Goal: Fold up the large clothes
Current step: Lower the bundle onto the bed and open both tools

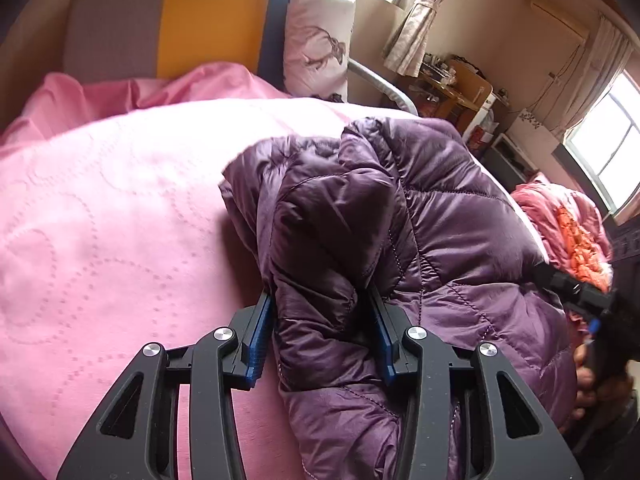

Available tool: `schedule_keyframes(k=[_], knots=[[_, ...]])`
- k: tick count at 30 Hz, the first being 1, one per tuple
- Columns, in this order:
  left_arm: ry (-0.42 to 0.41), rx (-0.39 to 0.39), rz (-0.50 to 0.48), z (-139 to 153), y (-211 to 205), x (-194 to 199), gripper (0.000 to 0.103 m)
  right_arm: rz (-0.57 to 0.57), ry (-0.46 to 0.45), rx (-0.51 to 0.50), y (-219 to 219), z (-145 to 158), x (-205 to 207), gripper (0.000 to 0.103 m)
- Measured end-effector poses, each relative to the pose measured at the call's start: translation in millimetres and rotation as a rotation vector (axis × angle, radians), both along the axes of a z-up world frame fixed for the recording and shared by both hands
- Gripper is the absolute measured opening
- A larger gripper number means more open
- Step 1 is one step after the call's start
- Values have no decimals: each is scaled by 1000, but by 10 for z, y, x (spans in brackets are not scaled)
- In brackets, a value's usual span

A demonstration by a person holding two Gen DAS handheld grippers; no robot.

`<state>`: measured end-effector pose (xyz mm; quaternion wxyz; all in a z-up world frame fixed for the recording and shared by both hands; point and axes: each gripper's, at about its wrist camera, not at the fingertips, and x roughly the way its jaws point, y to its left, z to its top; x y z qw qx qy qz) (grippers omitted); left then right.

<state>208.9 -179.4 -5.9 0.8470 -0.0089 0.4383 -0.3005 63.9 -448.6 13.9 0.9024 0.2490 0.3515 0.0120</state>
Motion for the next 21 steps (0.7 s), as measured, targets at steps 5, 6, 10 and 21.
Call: schedule_keyframes(k=[5,6,10,21], knots=[[-82,50,37,102,8,-71,49,17,-91,-129,321,355,-144,64],[-82,41,45,102,36,-59,50,41,-86,-133,414,361,-141,62],[-54,19,82,52,142,-8,58,91,-15,-196,799,180,-93,57],[-12,77,79,-372,101,121,63,62,-13,-490,1137,-484,186,58]])
